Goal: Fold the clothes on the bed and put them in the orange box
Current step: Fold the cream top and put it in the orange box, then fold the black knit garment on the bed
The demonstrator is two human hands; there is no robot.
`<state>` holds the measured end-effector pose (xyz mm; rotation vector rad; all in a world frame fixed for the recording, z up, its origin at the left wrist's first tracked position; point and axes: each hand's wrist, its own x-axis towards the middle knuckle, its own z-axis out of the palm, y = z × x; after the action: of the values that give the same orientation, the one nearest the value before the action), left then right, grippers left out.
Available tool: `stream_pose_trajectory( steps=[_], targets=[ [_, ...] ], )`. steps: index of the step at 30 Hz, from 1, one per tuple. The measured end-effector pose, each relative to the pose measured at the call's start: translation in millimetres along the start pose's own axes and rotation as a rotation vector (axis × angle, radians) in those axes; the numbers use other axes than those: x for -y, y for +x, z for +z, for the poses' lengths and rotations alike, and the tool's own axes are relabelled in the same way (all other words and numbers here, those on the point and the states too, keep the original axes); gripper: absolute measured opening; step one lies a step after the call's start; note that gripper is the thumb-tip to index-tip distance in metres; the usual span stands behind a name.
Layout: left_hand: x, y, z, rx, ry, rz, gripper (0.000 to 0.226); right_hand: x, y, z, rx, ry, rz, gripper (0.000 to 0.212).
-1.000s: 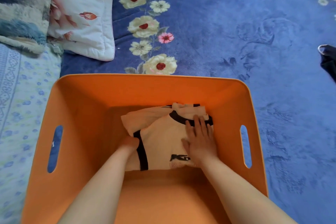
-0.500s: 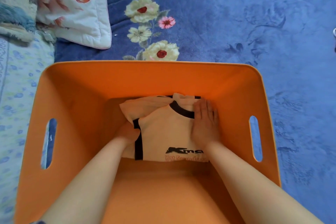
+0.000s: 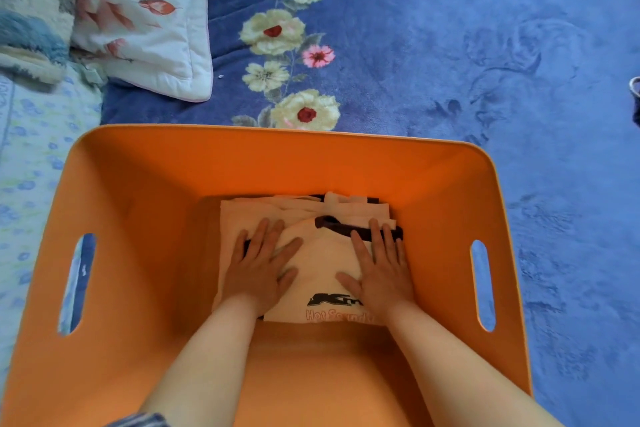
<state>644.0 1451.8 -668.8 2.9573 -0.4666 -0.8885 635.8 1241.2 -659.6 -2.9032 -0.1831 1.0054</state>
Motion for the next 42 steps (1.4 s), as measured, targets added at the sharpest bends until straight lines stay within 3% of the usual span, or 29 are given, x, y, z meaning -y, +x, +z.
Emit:
stream_pose_trajectory(
  steps=[7, 13, 15, 20, 24, 27, 34, 42],
  targets=[
    [-13, 6, -36, 0.222, 0.029, -0.083, 0.057, 5, -3, -27, 0.152, 0.023, 0.065, 0.076],
    [-36, -9, -97, 0.112, 0.008, -0.215, 0.047, 13, -28, -90, 0.154, -0.044, 0.045, 0.052],
    [-45, -21, -123, 0.031, 0.003, -0.258, 0.044, 8, -48, -120, 0.078, -0.123, -0.017, 0.044],
    [-82, -46, -190, -0.194, 0.036, -0.296, 0.037, -27, -100, -181, -0.301, -0.141, -0.221, 0.035],
    [-151, -58, -236, -0.328, 0.028, -0.3, 0.039, -100, -143, -202, -0.423, -0.022, -0.29, 0.033],
    [-221, -57, -256, -0.378, 0.003, -0.291, 0.038, -182, -175, -203, -0.466, 0.036, -0.2, 0.03],
    [-416, -28, -277, -0.375, -0.228, -0.202, 0.04, -385, -248, -186, -0.533, 0.115, 0.006, 0.031],
    [-567, 14, -287, -0.214, -0.15, 0.0, 0.041, -525, -295, -178, -0.515, 0.308, 0.205, 0.045]
  ],
)
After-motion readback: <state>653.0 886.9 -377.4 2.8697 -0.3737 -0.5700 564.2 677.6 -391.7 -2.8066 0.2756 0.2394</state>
